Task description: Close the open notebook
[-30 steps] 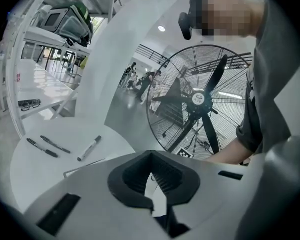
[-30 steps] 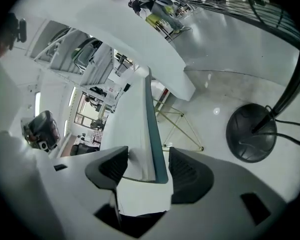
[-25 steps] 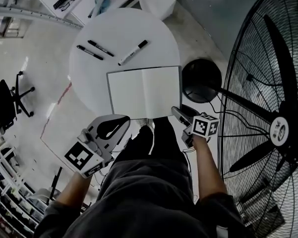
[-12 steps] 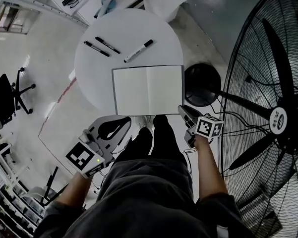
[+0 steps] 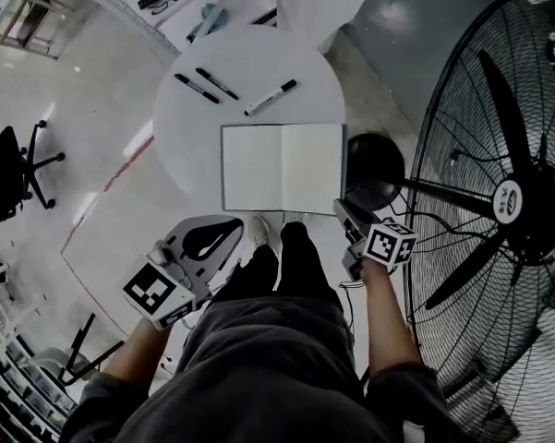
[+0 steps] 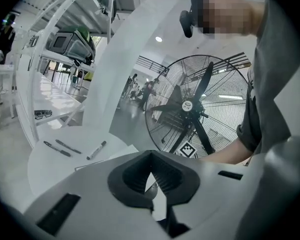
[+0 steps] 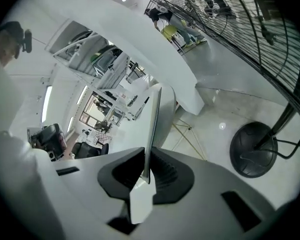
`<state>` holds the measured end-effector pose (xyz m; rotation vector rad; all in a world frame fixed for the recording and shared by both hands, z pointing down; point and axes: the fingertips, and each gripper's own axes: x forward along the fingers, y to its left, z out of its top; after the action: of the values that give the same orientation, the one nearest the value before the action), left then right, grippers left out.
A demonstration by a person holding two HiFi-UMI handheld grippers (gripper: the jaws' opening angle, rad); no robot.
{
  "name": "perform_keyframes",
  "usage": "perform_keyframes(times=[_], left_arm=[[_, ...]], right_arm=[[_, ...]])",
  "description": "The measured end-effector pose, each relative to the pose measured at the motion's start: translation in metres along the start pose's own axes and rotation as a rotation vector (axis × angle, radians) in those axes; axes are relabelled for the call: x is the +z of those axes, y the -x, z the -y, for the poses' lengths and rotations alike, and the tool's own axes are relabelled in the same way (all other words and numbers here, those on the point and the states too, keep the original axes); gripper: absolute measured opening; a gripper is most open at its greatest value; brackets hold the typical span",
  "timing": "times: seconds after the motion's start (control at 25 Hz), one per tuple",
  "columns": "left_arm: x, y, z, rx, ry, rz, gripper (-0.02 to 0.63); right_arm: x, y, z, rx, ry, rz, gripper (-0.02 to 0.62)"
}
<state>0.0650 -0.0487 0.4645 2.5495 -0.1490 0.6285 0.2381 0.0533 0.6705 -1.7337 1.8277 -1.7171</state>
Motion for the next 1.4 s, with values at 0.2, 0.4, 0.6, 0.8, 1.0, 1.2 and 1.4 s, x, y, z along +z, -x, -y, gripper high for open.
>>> perform_keyframes(times=[0.2, 0.4, 0.6, 0.8, 1.0, 1.2, 1.4], left_arm=[[-0.004, 0.031, 0.014, 0.013, 0.001, 0.031, 0.014], [-0.01, 0.055, 0.015, 0.038, -0.006, 0.071, 0.014], [-0.016, 0.077, 0.013, 0.078, 0.031, 0.099, 0.014], [-0.028, 0.095, 0.007, 0.118, 0.046, 0.142, 0.014], [-0.035, 0.115, 0.001, 0.164, 0.058, 0.177, 0.014], [-0.046, 0.13, -0.004, 0.211, 0.115, 0.182, 0.014], [-0.057, 0.144, -0.011, 0.253, 0.146, 0.204, 0.014]], right_arm=[[-0.004, 0.014, -0.039, 0.023, 0.069, 0.015, 0.052], [-0.002, 0.014, -0.072, 0.035, 0.163, 0.002, 0.052], [-0.002, 0.008, -0.104, 0.05, 0.281, -0.034, 0.052], [-0.01, -0.01, -0.131, 0.083, 0.403, -0.089, 0.052], [-0.016, -0.025, -0.153, 0.115, 0.456, -0.133, 0.052], [-0.025, -0.044, -0.17, 0.154, 0.498, -0.182, 0.054], [-0.039, -0.073, -0.187, 0.178, 0.557, -0.255, 0.054]])
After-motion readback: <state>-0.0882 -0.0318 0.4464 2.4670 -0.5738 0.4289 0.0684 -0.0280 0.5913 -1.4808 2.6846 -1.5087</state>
